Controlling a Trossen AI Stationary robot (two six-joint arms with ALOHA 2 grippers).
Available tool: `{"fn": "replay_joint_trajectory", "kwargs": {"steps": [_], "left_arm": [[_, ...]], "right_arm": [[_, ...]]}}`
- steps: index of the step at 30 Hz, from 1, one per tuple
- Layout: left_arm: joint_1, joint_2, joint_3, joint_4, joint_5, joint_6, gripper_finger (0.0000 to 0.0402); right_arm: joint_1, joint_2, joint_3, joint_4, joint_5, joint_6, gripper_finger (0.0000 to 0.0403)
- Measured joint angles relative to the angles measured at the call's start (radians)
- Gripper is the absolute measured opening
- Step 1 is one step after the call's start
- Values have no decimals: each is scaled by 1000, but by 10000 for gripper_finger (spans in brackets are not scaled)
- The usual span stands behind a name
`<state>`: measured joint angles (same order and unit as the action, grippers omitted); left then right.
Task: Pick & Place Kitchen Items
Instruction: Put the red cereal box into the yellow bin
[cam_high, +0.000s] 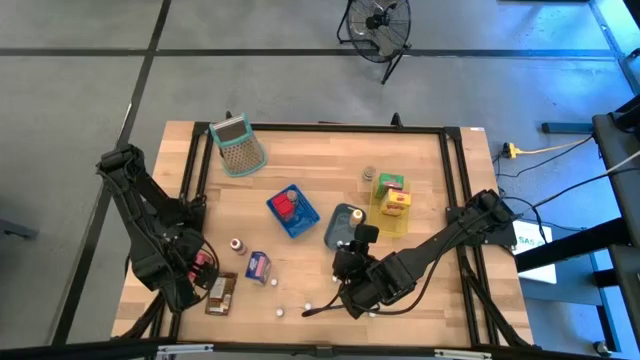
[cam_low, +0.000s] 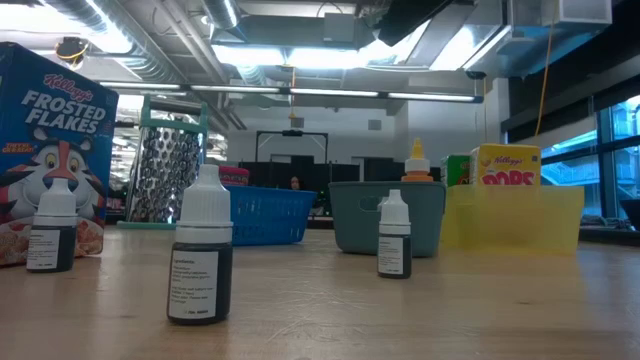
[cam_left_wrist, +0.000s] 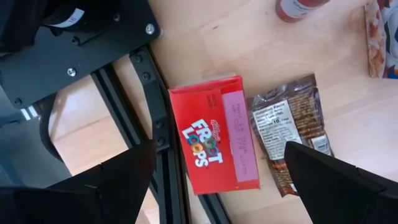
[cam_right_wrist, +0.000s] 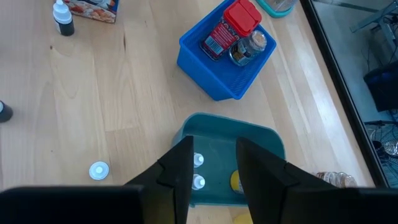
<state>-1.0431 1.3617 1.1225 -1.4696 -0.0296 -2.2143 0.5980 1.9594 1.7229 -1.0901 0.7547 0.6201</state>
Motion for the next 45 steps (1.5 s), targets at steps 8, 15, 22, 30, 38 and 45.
{"fn": "replay_joint_trajectory", "kwargs": {"steps": [8,15,22,30,38,45], "left_arm": [[0,0,-21,22,-2,1,352],[0,0,-21,31,-17,27,352],[0,10,-21,31,5,29,352],[0,15,-21,23,-21,25,352],[0,15,-21,24,-19,18,352],[0,16,-21,22,-2,10,352]], "right_arm": [[0,0,0,0,0,0,124],[1,0,0,2,-11,0,124],[10,0,0,2,-11,0,123],[13,0,0,2,-10,0,124],[13,0,0,5,-10,1,124],[13,0,0,4,-10,3,124]]}}
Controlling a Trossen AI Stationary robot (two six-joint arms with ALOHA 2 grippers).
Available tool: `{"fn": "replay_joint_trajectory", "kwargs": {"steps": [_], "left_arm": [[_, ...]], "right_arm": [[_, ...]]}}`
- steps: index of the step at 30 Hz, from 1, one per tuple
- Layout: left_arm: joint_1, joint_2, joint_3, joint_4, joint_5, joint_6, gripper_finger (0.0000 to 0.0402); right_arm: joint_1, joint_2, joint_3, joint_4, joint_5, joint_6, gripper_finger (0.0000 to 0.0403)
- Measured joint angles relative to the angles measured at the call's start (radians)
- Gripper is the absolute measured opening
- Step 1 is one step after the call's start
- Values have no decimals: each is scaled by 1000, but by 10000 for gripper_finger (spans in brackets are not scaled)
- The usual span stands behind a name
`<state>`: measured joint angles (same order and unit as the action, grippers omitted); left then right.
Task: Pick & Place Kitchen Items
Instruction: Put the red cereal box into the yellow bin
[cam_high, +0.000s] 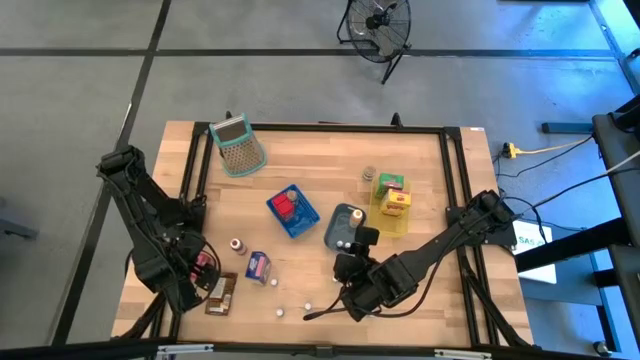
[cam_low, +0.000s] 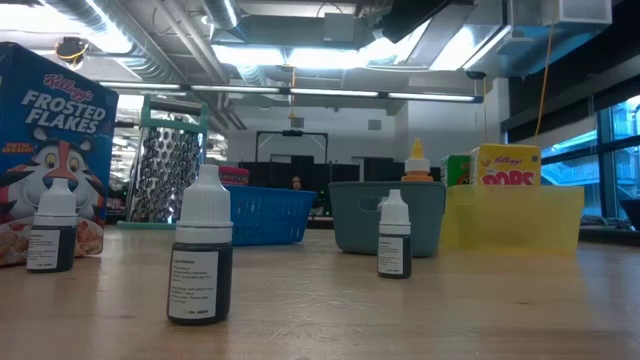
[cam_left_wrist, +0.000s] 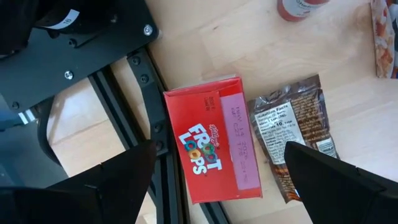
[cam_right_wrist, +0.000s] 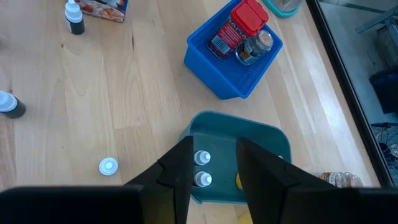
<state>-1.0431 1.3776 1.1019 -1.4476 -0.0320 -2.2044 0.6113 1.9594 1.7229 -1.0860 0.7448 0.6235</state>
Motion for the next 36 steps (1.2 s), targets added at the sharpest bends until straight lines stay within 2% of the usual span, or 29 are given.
{"fn": "replay_joint_trajectory", "kwargs": {"steps": [20,25,31,36], "left_arm": [[0,28,-2,-18,-2,1,352],[0,28,-66,38,-2,26,352],[0,26,-79,39,-11,18,352],[0,26,-113,114,-11,25,352]], "right_arm": [[3,0,0,5,-11,0,124],[6,0,0,5,-13,0,124],[6,0,0,6,-13,0,124],[6,0,0,16,-15,0,124]]}}
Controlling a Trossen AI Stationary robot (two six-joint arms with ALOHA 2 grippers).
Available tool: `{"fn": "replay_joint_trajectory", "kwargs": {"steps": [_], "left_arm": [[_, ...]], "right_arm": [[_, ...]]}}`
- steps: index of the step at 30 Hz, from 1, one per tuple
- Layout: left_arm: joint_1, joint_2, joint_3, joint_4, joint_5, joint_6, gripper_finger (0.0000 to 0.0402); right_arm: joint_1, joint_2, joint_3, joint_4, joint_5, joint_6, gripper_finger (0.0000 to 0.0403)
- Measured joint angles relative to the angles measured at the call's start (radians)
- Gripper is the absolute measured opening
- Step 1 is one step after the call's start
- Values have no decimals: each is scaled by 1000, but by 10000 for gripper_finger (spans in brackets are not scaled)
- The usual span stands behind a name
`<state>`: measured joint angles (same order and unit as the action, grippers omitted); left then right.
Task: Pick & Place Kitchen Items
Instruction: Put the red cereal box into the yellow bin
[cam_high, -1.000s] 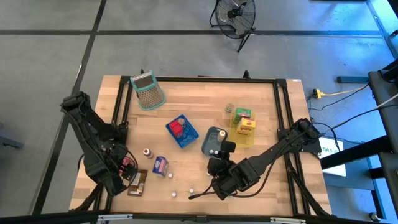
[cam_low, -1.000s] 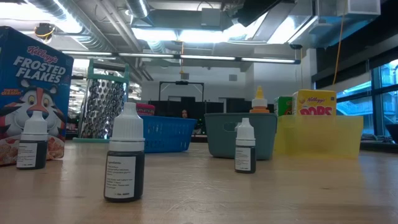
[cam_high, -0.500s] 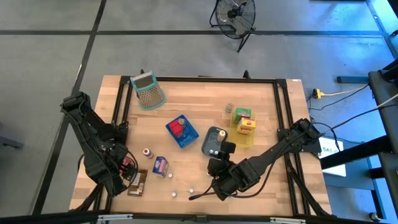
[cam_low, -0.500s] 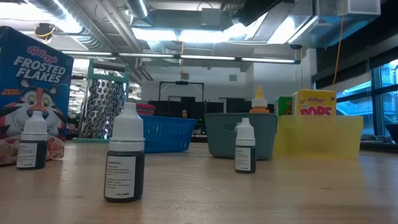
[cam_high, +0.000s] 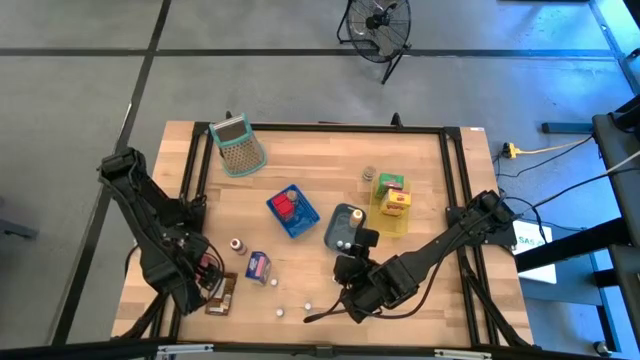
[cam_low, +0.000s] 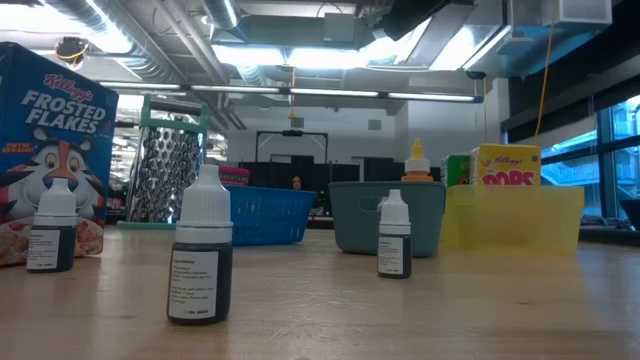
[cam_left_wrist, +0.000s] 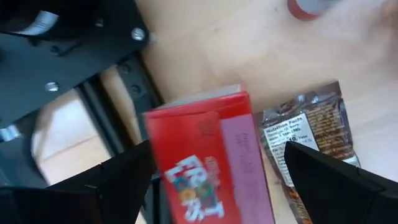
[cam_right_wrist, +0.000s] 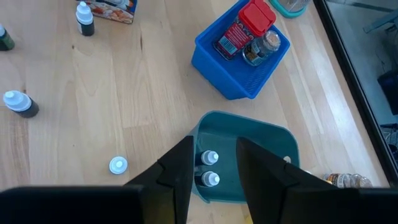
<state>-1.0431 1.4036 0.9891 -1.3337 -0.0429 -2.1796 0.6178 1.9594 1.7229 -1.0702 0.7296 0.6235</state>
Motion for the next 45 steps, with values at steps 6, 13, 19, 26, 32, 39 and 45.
{"fn": "replay_joint_trajectory", "kwargs": {"steps": [6,13,19,26,32,39,45], "left_arm": [[0,0,-46,56,9,21,352],[0,0,-46,56,10,28,349],[0,0,-46,56,9,30,316],[0,0,-46,56,9,53,268],[0,0,-46,56,12,59,233],[0,-4,-39,56,15,84,206],[0,-38,4,32,14,83,199]], "right_arm": [[0,0,0,0,0,-3,124],[0,0,0,3,0,-3,124],[0,0,0,5,0,-3,124],[0,0,0,5,0,-3,124],[0,0,0,5,0,-3,124],[0,0,0,6,0,-3,124],[0,0,0,6,1,-3,124]]}}
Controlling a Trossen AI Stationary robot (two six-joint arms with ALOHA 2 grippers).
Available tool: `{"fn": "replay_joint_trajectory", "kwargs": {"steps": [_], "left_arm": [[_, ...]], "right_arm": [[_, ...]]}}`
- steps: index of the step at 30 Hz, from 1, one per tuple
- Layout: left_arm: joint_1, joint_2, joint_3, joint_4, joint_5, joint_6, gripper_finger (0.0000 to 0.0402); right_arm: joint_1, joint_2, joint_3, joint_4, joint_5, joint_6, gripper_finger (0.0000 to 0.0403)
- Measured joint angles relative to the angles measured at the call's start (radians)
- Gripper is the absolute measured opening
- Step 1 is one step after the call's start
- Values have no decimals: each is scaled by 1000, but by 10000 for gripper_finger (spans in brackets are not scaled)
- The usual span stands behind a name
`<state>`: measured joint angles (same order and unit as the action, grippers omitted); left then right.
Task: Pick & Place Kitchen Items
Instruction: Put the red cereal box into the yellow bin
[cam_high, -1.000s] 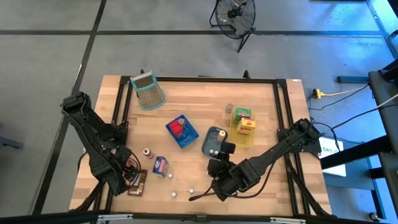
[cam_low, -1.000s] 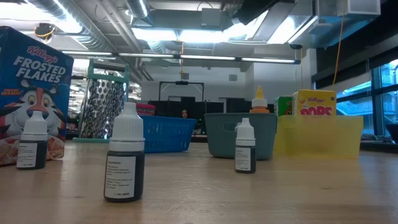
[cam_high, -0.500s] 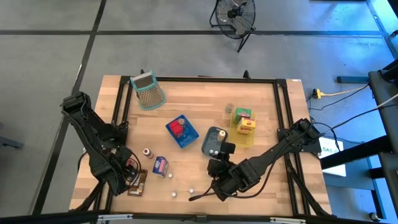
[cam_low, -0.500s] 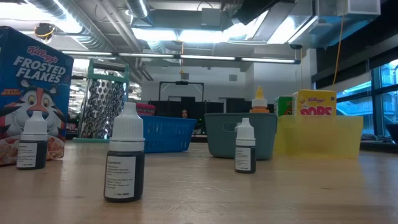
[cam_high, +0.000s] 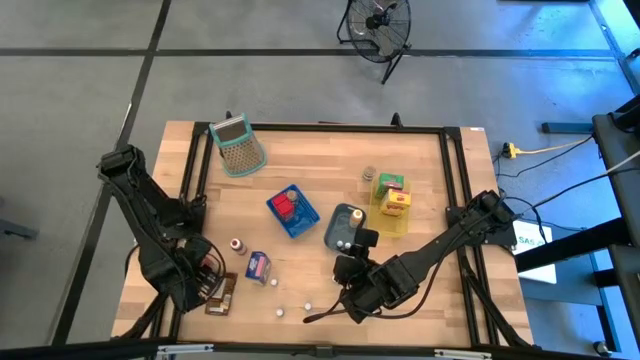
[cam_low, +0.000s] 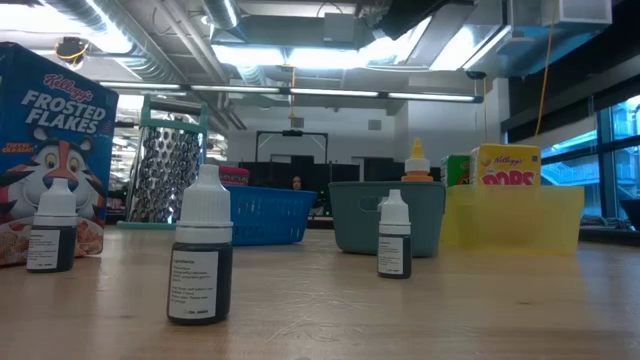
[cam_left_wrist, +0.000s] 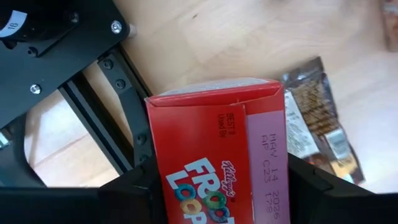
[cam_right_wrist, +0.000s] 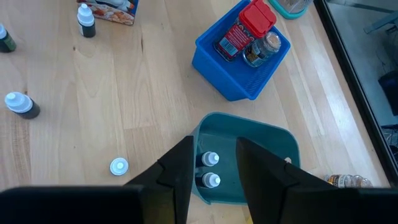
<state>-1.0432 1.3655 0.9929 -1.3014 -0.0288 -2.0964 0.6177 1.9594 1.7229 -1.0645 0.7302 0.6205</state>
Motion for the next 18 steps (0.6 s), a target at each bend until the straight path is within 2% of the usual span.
{"fn": "replay_joint_trajectory", "kwargs": {"steps": [5,11,14,18], "left_arm": [[0,-20,66,-47,-2,35,198],[0,-31,190,-264,-14,77,198],[0,-47,240,-268,-28,132,198],[0,-66,286,-269,-102,177,198]], "right_arm": [[0,0,0,2,0,0,124],[-14,0,0,8,2,0,124],[-25,0,0,11,2,0,124],[-47,0,0,26,2,0,124]]}}
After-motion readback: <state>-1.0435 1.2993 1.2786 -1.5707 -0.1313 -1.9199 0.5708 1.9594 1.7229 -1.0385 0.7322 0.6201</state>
